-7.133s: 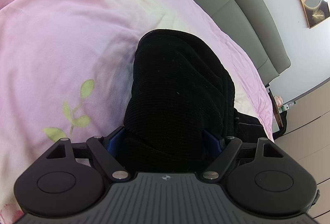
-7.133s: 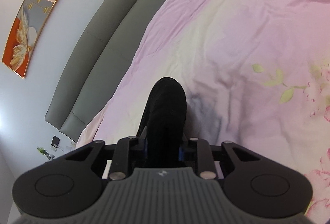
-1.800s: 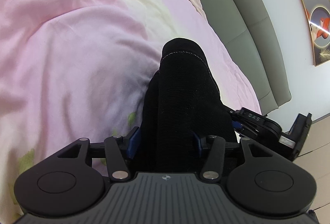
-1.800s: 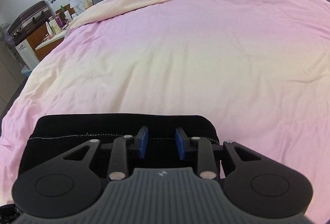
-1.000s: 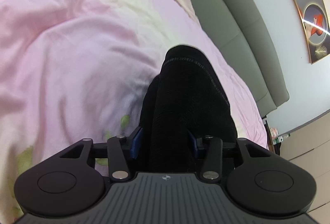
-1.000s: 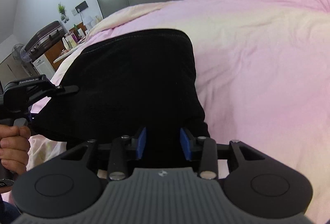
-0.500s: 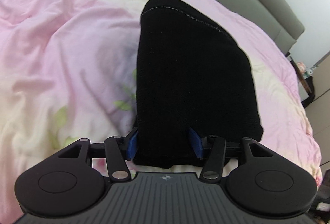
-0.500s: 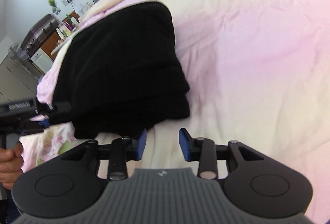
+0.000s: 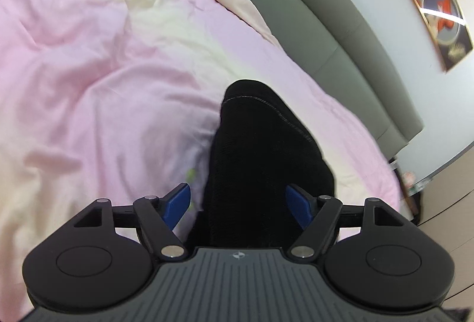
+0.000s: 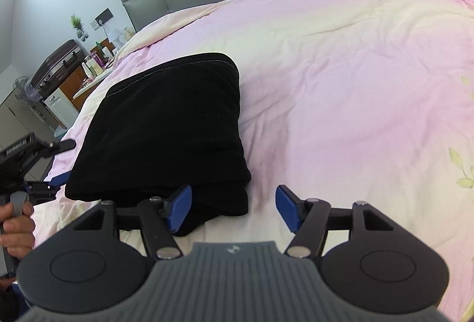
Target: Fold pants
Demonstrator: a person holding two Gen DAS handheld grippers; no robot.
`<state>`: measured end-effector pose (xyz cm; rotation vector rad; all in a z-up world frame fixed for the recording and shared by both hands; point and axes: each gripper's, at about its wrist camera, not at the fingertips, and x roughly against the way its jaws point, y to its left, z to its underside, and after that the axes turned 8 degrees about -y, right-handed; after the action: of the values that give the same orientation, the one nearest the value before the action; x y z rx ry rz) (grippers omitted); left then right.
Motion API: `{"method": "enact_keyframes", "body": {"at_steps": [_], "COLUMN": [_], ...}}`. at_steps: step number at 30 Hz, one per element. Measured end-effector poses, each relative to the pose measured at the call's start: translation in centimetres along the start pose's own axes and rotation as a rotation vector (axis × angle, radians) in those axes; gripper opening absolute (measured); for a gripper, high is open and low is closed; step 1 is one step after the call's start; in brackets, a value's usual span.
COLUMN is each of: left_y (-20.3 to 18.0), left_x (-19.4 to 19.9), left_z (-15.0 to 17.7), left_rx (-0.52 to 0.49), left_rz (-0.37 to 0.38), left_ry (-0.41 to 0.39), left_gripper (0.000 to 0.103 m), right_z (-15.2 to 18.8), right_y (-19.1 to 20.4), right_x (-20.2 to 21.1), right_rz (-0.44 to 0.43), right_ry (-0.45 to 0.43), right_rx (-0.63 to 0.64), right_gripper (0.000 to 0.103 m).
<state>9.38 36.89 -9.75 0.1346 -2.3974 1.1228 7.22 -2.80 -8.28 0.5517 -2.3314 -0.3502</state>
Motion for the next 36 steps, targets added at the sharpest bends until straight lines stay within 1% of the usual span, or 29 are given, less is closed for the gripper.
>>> {"method": "enact_keyframes", "body": {"at_steps": [1,2,3,5,7,8,11,14,15,17,18,19,21,23,25,29,31,34,36], "left_y": [0.2,0.3,0.4,0.4,0.7,0.9,1.1,0.7,0.6,0.5,0.6,0.8,1.3,1.5,1.6,3.0,3.5,3.8,4.2], "left_x": [-0.3,-0.8,-1.3,-2.5,-3.3,-3.6,-4.9,-6.1,-6.3,-6.7,-6.9,-7.3,-7.9,-8.5,-9.0,-10.1,-10.4,-10.8,-11.1], "left_z": [-0.1,-0.2,-0.4,-0.4,-0.3,-0.2,0.1,0.4,0.5,0.5,0.4,0.3,0.1,0.0,0.0,0.4,0.6,0.9,1.2], "left_rx": [0.028,0.045,0.052,0.038,0.029,0.039,0.057,0.008,-0.014,-0.032,-0.030,-0.022,-0.001,-0.003,-0.009,0.072,0.095,0.108,0.124], "left_rz": [0.033,0.054,0.061,0.033,0.000,-0.003,0.031,0.010,0.000,-0.008,-0.010,-0.013,-0.013,-0.004,0.009,0.065,0.091,0.123,0.143], "left_ry": [0.010,0.024,0.041,0.083,0.107,0.125,0.189,0.240,0.249,0.264,0.277,0.294,0.335,0.368,0.398,0.457,0.468,0.480,0.487], "left_gripper": [0.090,0.091,0.092,0.092,0.092,0.092,0.092,0.092,0.094,0.100,0.103,0.103,0.103,0.103,0.103,0.103,0.103,0.103,0.103], "right_z": [0.0,0.1,0.1,0.0,-0.1,-0.1,-0.4,-0.7,-0.9,-1.5,-1.9,-2.4,-3.4,-4.5,-5.6,-7.2,-7.6,-7.4,-6.5], "right_y": [0.1,0.1,-0.1,0.1,0.1,0.0,0.1,0.1,0.1,0.2,0.3,0.5,0.8,1.0,1.1,0.2,-0.6,-2.7,-3.7], "right_x": [0.0,-0.1,-0.2,-0.8,-1.3,-1.4,-2.0,-2.6,-2.8,-3.2,-3.3,-3.4,-3.7,-4.3,-5.5,-9.2,-11.6,-15.9,-18.5], "right_rz": [0.000,-0.001,0.000,0.003,0.007,0.009,0.015,0.017,0.014,-0.007,-0.024,-0.044,-0.092,-0.134,-0.170,-0.255,-0.289,-0.344,-0.408], "right_ry": [0.000,0.003,0.009,0.020,0.027,0.030,0.038,0.045,0.048,0.051,0.051,0.051,0.052,0.068,0.108,0.213,0.255,0.333,0.394], "right_rx": [0.011,0.022,0.027,0.029,0.029,0.032,0.042,0.046,0.048,0.063,0.077,0.096,0.134,0.155,0.149,0.083,0.027,-0.151,-0.289], "right_gripper": [0.065,0.065,0.065,0.065,0.065,0.065,0.067,0.068,0.069,0.073,0.079,0.087,0.097,0.098,0.098,0.098,0.098,0.098,0.098]}}
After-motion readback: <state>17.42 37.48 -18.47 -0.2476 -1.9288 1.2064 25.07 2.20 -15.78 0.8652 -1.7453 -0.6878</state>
